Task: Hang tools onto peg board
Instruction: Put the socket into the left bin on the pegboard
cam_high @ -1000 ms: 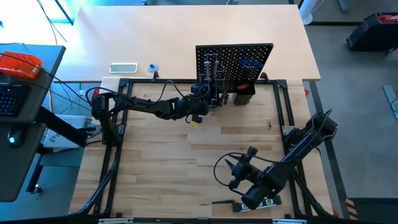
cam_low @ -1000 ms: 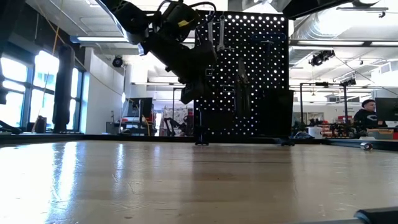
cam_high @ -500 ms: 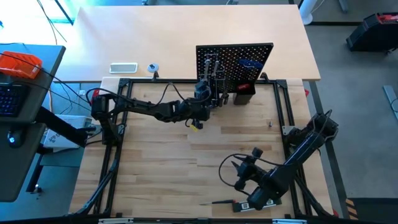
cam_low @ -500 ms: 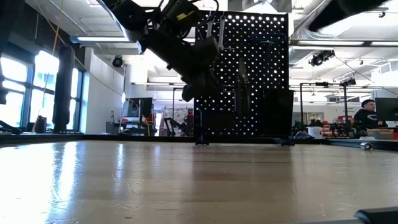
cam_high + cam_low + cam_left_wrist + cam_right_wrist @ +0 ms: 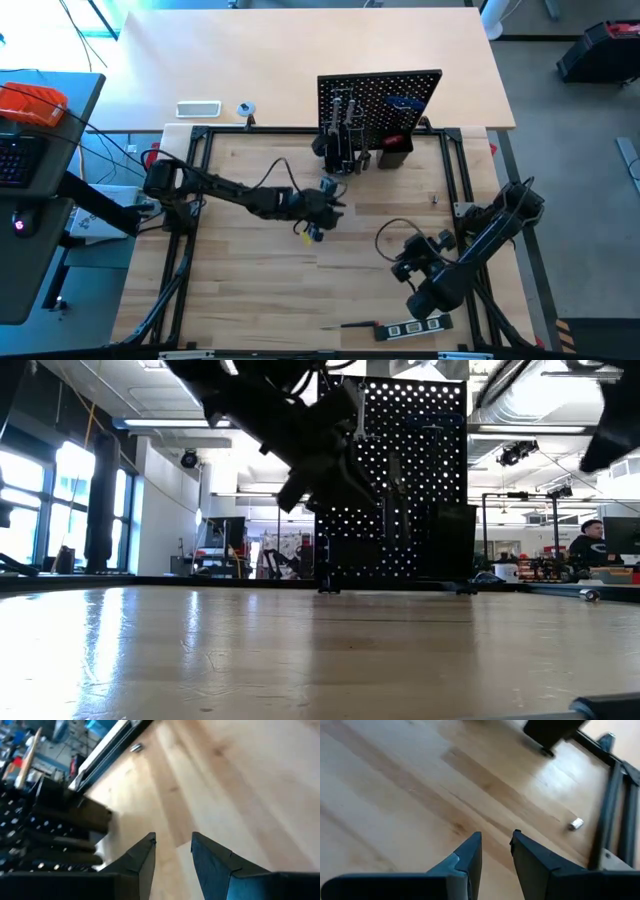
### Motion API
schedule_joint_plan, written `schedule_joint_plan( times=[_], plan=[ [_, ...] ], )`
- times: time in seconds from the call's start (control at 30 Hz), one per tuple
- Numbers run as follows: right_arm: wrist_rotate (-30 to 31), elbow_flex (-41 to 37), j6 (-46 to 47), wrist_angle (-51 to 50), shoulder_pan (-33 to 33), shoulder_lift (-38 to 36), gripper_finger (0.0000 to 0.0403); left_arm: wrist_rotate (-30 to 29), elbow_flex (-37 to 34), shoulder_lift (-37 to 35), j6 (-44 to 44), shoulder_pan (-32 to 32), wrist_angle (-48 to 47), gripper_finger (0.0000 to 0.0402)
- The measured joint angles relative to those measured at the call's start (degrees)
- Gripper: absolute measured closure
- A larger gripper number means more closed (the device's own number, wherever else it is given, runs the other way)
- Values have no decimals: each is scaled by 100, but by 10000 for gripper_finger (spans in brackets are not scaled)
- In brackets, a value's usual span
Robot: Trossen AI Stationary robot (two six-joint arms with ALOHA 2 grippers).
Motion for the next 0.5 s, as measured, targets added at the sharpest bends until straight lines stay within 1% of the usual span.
schedule_joint_plan(
  times=[0.1,0.2,0.27,0.4,0.5],
  plan=[
    [-420,-346,119,146,-147,-7,299,-10,0,0,-53,-192,-126,282],
    [-848,-846,77,686,-265,-4,286,-16,0,0,-133,-360,-374,282],
    [-1019,-1199,-21,1007,-369,-4,273,-16,-2,0,-186,-450,-549,282],
    [-1082,-1836,-140,1507,-789,-78,252,74,-11,0,-438,-579,-757,282],
    [-914,-2239,-504,1896,-1310,-327,245,474,-11,0,-714,-600,-759,282]
  ],
)
